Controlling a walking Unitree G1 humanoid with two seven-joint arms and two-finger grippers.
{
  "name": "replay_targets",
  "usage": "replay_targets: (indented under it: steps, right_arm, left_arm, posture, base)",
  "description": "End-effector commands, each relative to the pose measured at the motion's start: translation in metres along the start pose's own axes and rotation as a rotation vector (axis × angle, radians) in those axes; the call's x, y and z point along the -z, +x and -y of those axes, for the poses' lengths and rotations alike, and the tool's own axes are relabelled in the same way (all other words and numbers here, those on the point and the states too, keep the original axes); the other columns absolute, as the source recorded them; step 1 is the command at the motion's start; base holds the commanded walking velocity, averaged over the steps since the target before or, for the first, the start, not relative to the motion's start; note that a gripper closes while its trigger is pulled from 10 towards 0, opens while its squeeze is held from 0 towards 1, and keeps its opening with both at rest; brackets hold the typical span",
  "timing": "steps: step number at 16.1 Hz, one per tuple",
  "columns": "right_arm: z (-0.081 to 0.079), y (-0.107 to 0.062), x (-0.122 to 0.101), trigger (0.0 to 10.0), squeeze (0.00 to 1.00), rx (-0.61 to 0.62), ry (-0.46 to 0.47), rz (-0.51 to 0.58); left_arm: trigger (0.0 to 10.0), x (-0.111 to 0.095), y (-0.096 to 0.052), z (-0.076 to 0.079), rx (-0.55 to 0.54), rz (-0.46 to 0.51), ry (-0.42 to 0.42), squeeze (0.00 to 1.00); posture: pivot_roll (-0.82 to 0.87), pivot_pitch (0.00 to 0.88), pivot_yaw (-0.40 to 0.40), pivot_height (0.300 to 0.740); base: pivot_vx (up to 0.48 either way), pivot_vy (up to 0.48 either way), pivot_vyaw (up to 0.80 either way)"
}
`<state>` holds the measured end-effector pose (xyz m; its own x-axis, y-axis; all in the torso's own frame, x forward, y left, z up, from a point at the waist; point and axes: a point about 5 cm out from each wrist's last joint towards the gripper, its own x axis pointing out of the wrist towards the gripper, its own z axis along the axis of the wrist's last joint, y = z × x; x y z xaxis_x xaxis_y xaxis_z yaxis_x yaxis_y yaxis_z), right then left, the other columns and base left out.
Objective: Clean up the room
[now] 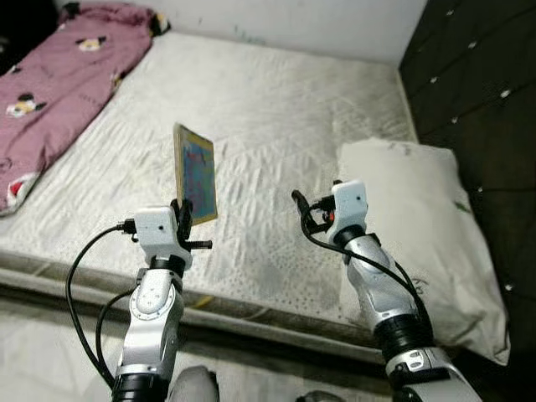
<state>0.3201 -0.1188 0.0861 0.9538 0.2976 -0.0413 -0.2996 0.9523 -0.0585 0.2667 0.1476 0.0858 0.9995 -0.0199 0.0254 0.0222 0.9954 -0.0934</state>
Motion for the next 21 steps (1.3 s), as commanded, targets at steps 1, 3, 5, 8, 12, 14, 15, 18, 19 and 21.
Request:
replay_targets:
  steps: [1, 3, 5, 8, 12, 14, 15, 18, 19, 21]
  right_arm:
    - [0.0040, 0.0002, -0.0004, 10.0, 0.00, 0.018, 0.000, -0.002]
    - [0.0051, 0.0002, -0.0002, 10.0, 0.00, 0.022, 0.001, -0.004]
    - [0.0058, 0.0000, 0.0001, 10.0, 0.00, 0.024, -0.001, -0.005]
    - [0.0060, 0.0003, -0.0001, 10.0, 0.00, 0.023, -0.006, -0.005]
    - [0.0062, 0.0006, -0.0003, 10.0, 0.00, 0.020, -0.011, -0.004]
    - [0.0061, 0.0008, -0.0007, 10.0, 0.00, 0.019, -0.014, -0.003]
    - [0.0061, 0.0009, -0.0007, 10.0, 0.00, 0.018, -0.014, -0.003]
    - [0.0061, 0.0010, -0.0005, 10.0, 0.00, 0.016, -0.017, -0.003]
    - [0.0062, 0.0012, -0.0005, 10.0, 0.00, 0.014, -0.024, -0.004]
    - [0.0062, 0.0014, -0.0008, 10.0, 0.00, 0.015, -0.028, -0.002]
  left_arm:
    - [10.0, -0.0092, 0.0035, 0.0020, 0.010, 0.042, 0.013, 0.00]
    - [10.0, -0.0094, 0.0035, 0.0026, 0.014, 0.044, 0.015, 0.00]
    - [10.0, -0.0092, 0.0035, 0.0026, 0.013, 0.044, 0.015, 0.00]
    - [10.0, -0.0093, 0.0040, 0.0025, 0.011, 0.043, 0.015, 0.00]
    - [10.0, -0.0092, 0.0042, 0.0029, 0.010, 0.044, 0.014, 0.00]
    - [10.0, -0.0092, 0.0043, 0.0031, 0.009, 0.045, 0.011, 0.00]
    - [10.0, -0.0095, 0.0043, 0.0034, 0.011, 0.048, 0.013, 0.00]
    - [10.0, -0.0098, 0.0041, 0.0031, 0.007, 0.052, -0.007, 0.00]
    - [10.0, -0.0100, 0.0041, 0.0034, 0.006, 0.052, -0.001, 0.00]
    - [10.0, -0.0114, 0.0040, 0.0047, 0.018, 0.064, 0.000, 0.00]
  posture:
    - [0.01, 0.000, -0.041, 0.740]
    - [0.01, 0.000, -0.040, 0.740]
    - [0.01, 0.000, -0.040, 0.740]
    - [0.01, 0.000, -0.041, 0.740]
    - [0.01, 0.000, -0.043, 0.740]
    - [0.01, 0.000, -0.044, 0.740]
    - [0.01, 0.000, -0.044, 0.740]
    - [0.01, 0.000, -0.046, 0.740]
    - [0.01, 0.000, -0.046, 0.740]
    - [0.01, 0.000, -0.045, 0.740]
  base:
    - [0.000, 0.000, 0.00]
    - [0.000, 0.000, -0.55]
    - [0.000, -0.296, 0.00]
    - [0.000, -0.333, 0.00]
    - [0.000, -0.418, 0.00]
    - [0.000, -0.429, 0.00]
    - [0.000, -0.390, 0.00]
    - [0.000, 0.000, 0.00]
    - [0.000, 0.000, 0.00]
    - [0.000, 0.000, 0.00]
